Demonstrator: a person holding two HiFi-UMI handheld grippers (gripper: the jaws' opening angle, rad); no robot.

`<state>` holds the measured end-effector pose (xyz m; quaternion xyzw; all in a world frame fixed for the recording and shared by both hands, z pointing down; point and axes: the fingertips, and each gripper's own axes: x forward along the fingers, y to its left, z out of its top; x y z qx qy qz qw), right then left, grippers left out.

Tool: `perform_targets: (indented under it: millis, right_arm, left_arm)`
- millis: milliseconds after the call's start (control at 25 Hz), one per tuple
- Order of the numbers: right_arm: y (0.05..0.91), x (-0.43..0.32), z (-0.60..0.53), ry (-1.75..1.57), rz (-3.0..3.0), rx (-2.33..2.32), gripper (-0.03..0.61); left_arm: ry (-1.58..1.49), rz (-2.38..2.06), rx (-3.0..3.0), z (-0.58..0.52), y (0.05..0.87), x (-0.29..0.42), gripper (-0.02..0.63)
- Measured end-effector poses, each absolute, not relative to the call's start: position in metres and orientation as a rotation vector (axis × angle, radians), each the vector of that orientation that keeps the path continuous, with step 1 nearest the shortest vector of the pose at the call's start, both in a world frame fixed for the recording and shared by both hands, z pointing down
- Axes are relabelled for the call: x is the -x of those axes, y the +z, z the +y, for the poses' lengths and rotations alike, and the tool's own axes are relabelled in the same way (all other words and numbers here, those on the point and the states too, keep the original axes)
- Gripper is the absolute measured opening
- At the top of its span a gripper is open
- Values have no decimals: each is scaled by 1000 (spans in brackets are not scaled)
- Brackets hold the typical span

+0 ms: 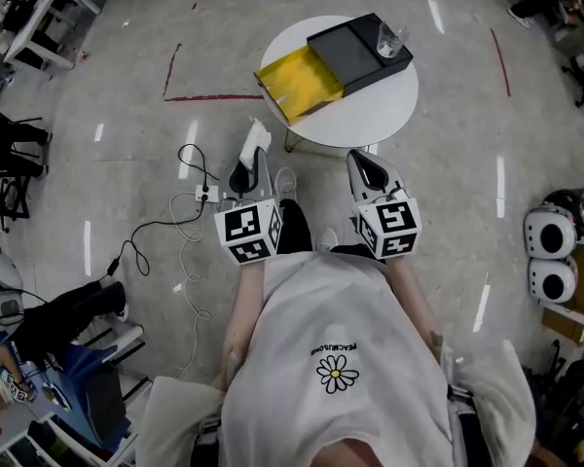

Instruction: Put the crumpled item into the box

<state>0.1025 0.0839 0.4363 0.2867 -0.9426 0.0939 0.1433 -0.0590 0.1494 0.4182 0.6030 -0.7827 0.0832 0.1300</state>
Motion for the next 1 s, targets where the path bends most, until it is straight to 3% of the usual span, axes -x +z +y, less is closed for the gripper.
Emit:
perform_targets:
  millis: [1000]
  right_arm:
    - [413, 24, -133, 251, -2575, -1147, 0]
  left_arm:
    - [252, -2041, -2125, -89, 410, 190, 48]
